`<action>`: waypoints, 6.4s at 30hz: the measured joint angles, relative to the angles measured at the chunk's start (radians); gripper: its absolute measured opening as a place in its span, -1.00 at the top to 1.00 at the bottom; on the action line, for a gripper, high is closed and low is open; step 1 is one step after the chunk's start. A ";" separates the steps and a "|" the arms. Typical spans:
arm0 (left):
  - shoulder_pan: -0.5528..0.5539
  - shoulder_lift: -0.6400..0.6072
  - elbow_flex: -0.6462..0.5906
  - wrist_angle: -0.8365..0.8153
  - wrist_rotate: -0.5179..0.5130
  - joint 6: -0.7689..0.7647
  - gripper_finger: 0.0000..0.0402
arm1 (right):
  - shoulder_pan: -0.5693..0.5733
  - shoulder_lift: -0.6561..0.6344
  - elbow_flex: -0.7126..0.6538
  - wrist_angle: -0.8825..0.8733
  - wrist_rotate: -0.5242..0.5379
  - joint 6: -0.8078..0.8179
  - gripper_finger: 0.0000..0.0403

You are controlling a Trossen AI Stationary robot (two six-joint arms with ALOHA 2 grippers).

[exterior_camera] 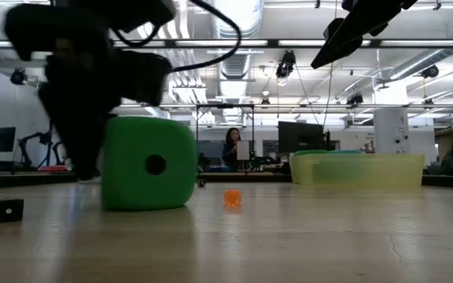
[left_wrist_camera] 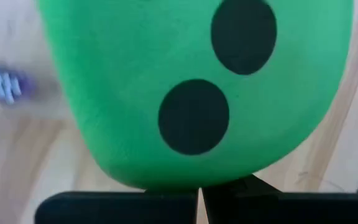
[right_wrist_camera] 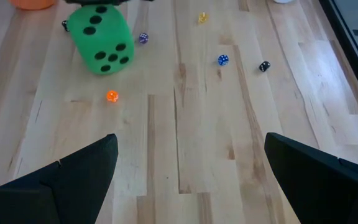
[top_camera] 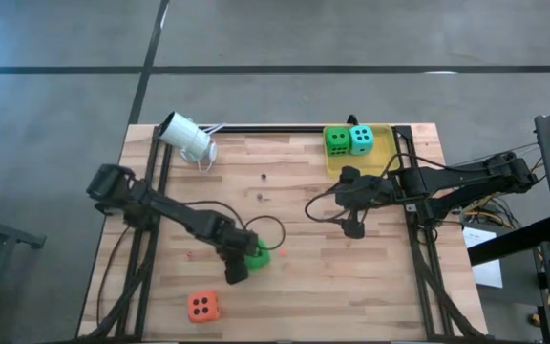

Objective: Pick & Place Dice
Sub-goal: Put the large green dice into the yellow transparent bin

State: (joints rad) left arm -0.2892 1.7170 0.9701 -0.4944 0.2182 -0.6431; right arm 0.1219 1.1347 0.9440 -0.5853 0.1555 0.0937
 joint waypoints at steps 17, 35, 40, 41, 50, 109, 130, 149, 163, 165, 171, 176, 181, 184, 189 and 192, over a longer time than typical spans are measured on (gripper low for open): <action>0.114 0.020 0.125 -0.040 -0.370 0.117 0.94 | 0.000 0.000 0.000 -0.002 0.000 0.004 -0.99; -0.052 -0.039 0.121 0.158 -0.214 0.278 0.94 | 0.000 0.000 0.000 -0.002 0.000 0.004 -0.99; -0.037 0.023 0.120 0.127 -0.208 0.255 0.94 | 0.000 0.000 0.000 -0.002 -0.001 0.008 -0.99; -0.037 0.039 0.120 0.132 -0.200 0.253 0.94 | 0.000 0.000 0.000 -0.003 -0.001 0.008 -0.99; -0.017 0.149 0.153 0.161 -0.212 0.279 0.94 | 0.000 0.000 0.000 -0.002 -0.002 0.009 -0.99; -0.076 -0.445 -0.036 0.040 -0.806 0.325 0.94 | -0.006 0.237 0.081 0.132 0.002 -0.027 -0.99; -0.080 -0.445 -0.042 0.045 -0.802 0.331 0.94 | -0.103 0.692 0.518 -0.183 -0.133 -0.066 -0.99; -0.081 -0.445 -0.044 0.026 -0.802 0.331 0.94 | -0.185 0.748 0.531 -0.236 -0.232 -0.076 -0.99; -0.081 -0.445 -0.044 0.026 -0.802 0.328 0.94 | -0.199 0.748 0.518 -0.242 -0.207 -0.098 -0.99; -0.081 -0.445 -0.044 0.026 -0.802 0.328 0.94 | -0.200 0.748 0.517 -0.242 -0.206 -0.098 -0.99; -0.081 -0.445 -0.044 0.026 -0.802 0.328 0.94 | -0.199 0.748 0.505 -0.242 -0.226 -0.097 -0.99; -0.081 -0.445 -0.044 0.026 -0.802 0.327 0.94 | -0.200 0.748 0.504 -0.241 -0.236 -0.096 -0.99; -0.081 -0.445 -0.044 0.029 -0.802 0.327 0.94 | -0.201 0.748 0.497 -0.239 -0.192 -0.097 -0.99; -0.081 -0.445 -0.044 0.030 -0.802 0.320 0.94 | -0.201 0.748 0.490 -0.238 -0.199 -0.096 -0.99; -0.081 -0.445 -0.044 0.031 -0.801 0.318 0.94 | -0.201 0.747 0.465 -0.228 -0.232 -0.093 -0.99; -0.081 -0.445 -0.044 0.031 -0.802 0.317 0.94 | -0.200 0.747 0.449 -0.206 -0.237 -0.093 -0.99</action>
State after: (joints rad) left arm -0.3702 1.2716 0.9260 -0.4633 -0.5835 -0.3260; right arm -0.0784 1.8815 1.3934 -0.7911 -0.0814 0.0006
